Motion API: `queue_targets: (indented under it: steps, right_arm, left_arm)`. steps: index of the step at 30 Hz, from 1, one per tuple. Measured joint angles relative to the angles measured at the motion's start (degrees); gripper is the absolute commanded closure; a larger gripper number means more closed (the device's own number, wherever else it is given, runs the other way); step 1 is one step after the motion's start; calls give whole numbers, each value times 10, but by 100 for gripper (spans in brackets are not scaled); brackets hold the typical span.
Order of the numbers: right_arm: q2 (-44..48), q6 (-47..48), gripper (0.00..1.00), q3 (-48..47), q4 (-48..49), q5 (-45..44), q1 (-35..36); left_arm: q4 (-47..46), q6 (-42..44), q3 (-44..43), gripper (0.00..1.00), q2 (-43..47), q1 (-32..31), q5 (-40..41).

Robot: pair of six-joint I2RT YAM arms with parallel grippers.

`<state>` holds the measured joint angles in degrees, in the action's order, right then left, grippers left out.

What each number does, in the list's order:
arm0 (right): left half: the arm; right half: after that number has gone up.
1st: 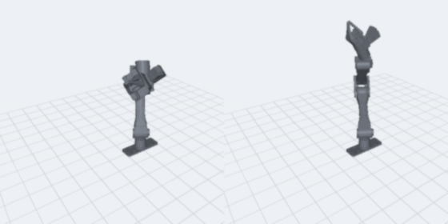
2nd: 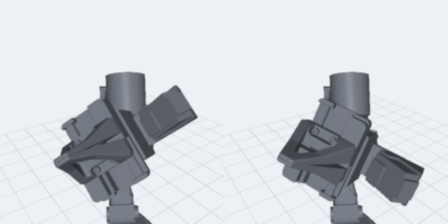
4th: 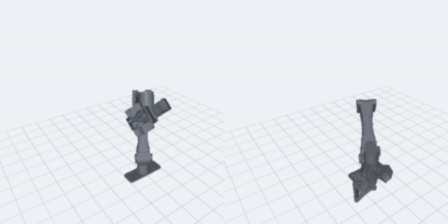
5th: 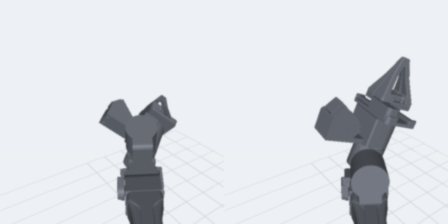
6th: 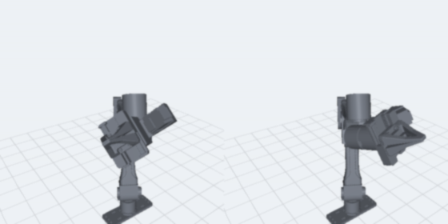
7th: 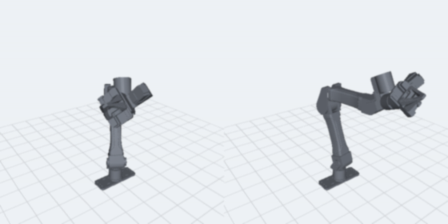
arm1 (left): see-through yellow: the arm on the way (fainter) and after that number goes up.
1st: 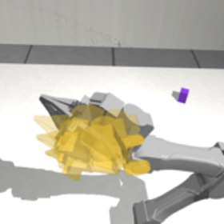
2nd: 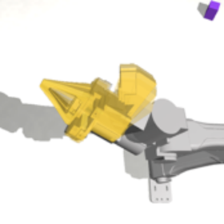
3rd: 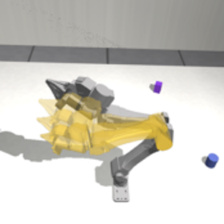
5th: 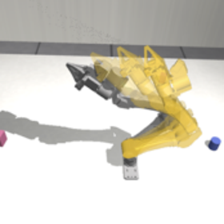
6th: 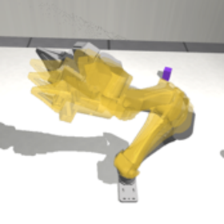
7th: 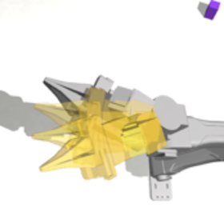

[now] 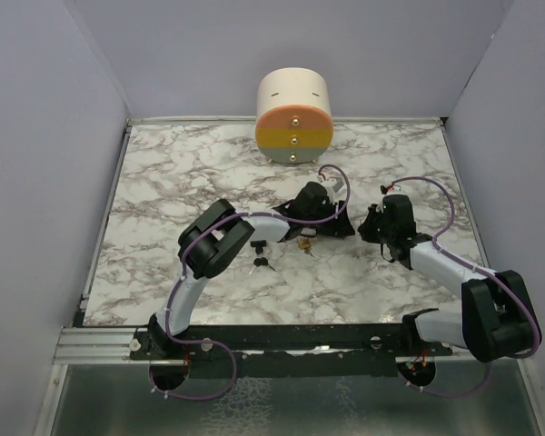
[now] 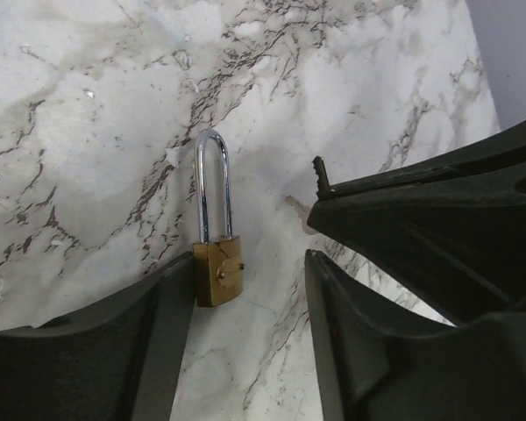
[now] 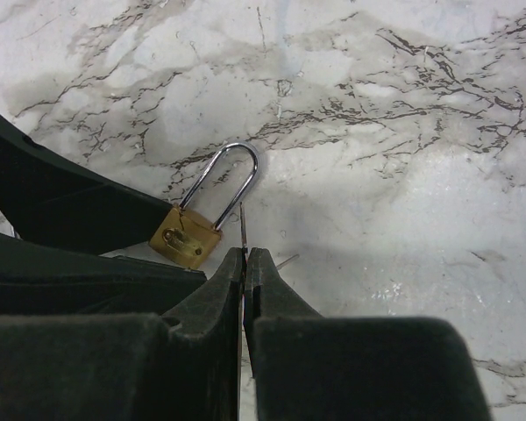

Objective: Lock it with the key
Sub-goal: Place the lock at the center of the board, then place the key at the center of the board.

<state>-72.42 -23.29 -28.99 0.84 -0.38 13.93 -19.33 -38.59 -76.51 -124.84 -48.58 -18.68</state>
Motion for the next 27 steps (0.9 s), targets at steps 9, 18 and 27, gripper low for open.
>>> queue_targets:
  steps: [9,18,27]
  right_arm:
    - [-3,0,99,0,0,-1,0]
    - [-12,-5,99,-11,-9,-11,0]
    - [-20,-6,99,-14,-11,-15,0]
  left_arm:
    - [-31,-25,17,39,6,0,2]
    - [-36,-36,58,37,34,-3,3]
    - [-37,-38,77,36,48,-5,14]
